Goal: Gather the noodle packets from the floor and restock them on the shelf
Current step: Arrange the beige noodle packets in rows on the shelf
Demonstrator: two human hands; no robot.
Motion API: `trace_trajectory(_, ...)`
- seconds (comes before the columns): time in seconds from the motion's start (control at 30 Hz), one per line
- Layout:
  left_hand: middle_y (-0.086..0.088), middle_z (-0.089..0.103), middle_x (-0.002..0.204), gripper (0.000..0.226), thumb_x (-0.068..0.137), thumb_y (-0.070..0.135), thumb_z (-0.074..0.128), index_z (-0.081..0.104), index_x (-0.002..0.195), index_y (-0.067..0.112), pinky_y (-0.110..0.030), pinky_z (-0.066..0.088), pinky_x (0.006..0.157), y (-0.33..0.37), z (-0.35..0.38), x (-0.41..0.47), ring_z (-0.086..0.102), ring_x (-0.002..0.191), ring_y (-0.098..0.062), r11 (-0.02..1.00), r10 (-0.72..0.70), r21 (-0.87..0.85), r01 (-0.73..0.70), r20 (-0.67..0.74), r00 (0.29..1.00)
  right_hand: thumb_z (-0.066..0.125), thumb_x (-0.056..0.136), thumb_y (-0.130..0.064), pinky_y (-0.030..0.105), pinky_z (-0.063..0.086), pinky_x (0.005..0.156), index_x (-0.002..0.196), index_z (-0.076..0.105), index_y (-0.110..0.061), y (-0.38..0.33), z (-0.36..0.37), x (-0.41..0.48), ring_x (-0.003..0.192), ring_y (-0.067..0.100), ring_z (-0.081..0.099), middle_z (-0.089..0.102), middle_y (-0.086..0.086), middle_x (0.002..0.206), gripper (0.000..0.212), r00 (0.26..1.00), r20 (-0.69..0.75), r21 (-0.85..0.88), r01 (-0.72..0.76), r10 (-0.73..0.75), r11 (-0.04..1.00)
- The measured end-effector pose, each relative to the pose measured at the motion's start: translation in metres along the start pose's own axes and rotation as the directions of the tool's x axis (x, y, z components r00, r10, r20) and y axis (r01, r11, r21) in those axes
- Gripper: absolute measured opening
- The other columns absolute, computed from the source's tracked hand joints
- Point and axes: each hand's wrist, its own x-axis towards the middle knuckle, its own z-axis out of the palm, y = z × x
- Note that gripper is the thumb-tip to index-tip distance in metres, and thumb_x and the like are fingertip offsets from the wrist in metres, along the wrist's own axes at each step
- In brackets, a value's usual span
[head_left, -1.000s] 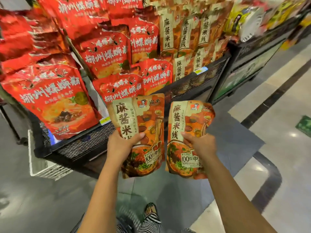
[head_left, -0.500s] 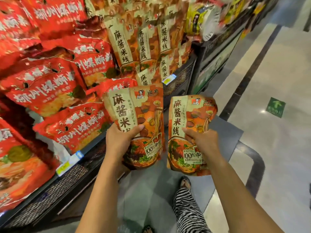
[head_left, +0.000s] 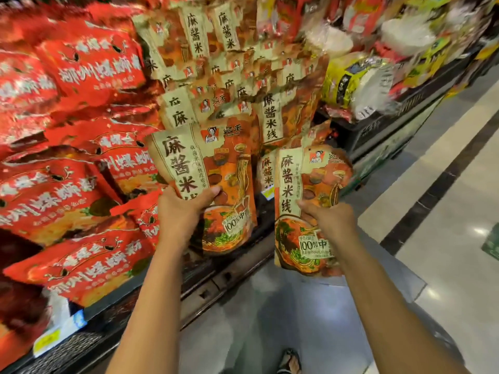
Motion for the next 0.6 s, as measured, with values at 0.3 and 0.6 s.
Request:
trace_trajectory(0.3, 0.0, 0.064, 0.098, 0.068, 0.068, 0.051, 0.085, 0.06, 0.109, 0.002, -0.032, 0.052, 0.075, 0.047, -0.002, 0.085, 0.06, 0.088, -0.017, 0.979, 0.2, 0.117, -0.167, -0.394, 0.897, 0.088, 0.069, -0.032, 0.026, 0.051, 0.047, 0.068, 0.064, -0.024, -0.052, 0.041, 0.065, 0.056, 0.008, 0.062, 0.066, -0.007, 0.068, 0.026, 0.992, 0.081, -0.039, 0.104, -0.101, 0.994)
trace_trajectory(0.6, 0.003, 0.072, 0.101, 0.057, 0.068, 0.038, 0.089, 0.066, 0.108, 0.003, -0.023, 0.057, 0.08, 0.031, 0.031, 0.166, 0.07, 0.089, -0.006, 0.974, 0.187, -0.048, -0.223, -0.397, 0.899, 0.089, 0.067, -0.038, 0.026, 0.049, 0.043, 0.076, 0.069, -0.004, -0.078, 0.066, 0.122, 0.055, 0.018, 0.063, 0.07, 0.01, 0.07, 0.04, 0.98, 0.099, -0.12, 0.184, -0.173, 0.976)
